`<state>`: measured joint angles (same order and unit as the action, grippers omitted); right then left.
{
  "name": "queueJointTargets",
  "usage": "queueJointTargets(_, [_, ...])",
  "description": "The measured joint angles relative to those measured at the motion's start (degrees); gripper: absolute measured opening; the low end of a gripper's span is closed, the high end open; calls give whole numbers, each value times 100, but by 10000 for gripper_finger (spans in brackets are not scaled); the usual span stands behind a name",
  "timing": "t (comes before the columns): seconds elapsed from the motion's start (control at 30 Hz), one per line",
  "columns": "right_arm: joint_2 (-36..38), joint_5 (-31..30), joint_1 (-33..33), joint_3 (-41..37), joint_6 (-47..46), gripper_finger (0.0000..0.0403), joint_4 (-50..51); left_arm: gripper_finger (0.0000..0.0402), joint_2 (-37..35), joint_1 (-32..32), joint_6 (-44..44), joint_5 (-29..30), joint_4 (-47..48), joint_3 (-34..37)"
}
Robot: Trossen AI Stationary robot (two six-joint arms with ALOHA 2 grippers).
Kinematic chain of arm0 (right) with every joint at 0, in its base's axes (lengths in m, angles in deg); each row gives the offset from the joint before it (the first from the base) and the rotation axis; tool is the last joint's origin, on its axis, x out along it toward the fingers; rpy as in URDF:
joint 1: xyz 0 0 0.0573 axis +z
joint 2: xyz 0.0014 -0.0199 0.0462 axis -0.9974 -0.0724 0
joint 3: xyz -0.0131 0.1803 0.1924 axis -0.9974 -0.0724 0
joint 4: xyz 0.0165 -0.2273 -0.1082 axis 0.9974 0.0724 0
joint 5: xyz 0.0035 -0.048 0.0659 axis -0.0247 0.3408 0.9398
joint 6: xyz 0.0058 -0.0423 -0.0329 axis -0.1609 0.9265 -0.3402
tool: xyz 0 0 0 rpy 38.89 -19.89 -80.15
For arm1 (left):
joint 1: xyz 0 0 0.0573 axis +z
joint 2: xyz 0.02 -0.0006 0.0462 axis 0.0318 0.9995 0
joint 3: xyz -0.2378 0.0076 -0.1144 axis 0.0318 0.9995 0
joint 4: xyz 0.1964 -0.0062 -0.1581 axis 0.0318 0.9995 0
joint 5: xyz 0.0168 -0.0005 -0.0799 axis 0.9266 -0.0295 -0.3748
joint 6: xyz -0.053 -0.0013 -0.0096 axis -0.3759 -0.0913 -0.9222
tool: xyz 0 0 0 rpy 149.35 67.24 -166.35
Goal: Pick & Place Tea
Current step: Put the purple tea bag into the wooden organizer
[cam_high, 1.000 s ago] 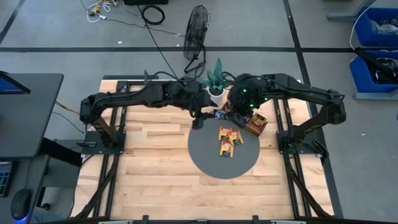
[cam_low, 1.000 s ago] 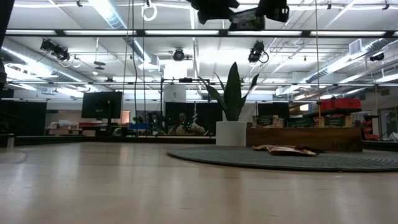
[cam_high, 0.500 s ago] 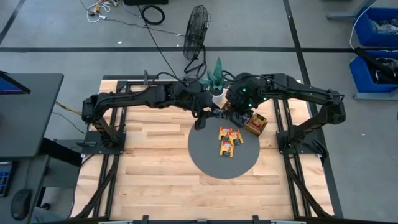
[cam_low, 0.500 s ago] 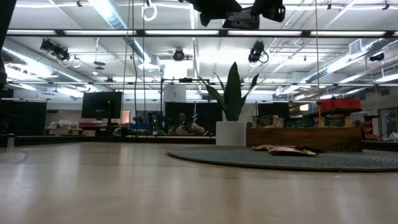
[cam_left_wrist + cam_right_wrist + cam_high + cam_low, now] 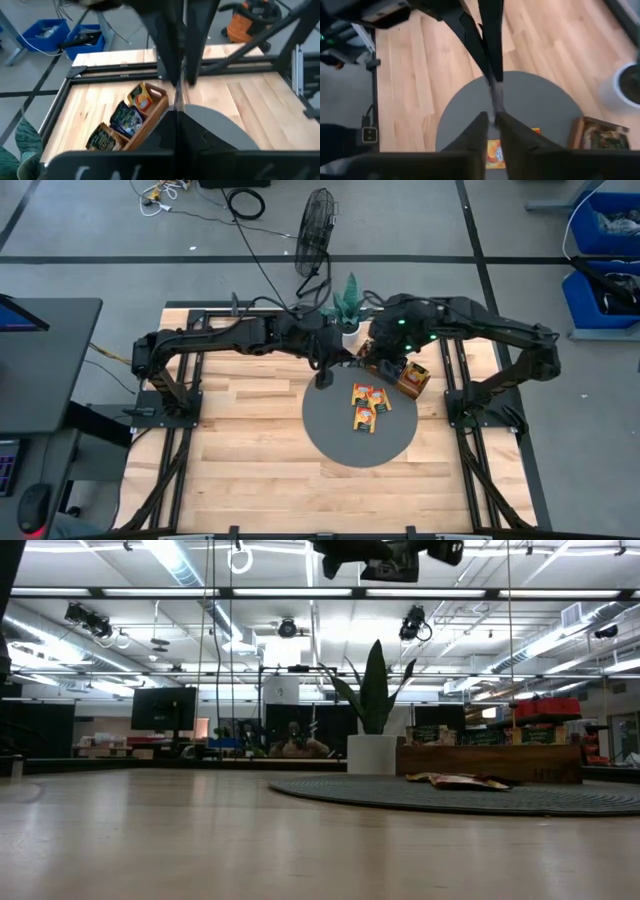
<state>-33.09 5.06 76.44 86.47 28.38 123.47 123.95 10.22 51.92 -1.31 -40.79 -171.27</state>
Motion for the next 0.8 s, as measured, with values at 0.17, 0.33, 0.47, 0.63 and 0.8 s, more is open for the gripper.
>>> queueJointTargets(0.17, [589, -327, 1, 0, -113, 99, -43, 3, -10, -7, -174, 81, -496, 0])
queueJointTargets(0.33, [1189, -549, 2, 0, -351, 134, -480, 2, -13, -169, -39, 88, -1310, 0])
queueJointTargets(0.47, [1537, -601, 11, 0, -483, 149, -819, 2, -20, -157, -231, 52, -1863, 116])
queueJointTargets(0.63, [1710, -725, 11, 2, -560, 155, -852, 2, -22, -42, -1061, -302, -3262, 811])
queueJointTargets(0.8, [1634, -790, 11, 2, -662, 155, -898, 2, -13, -57, -1902, -388, -5531, 1664])
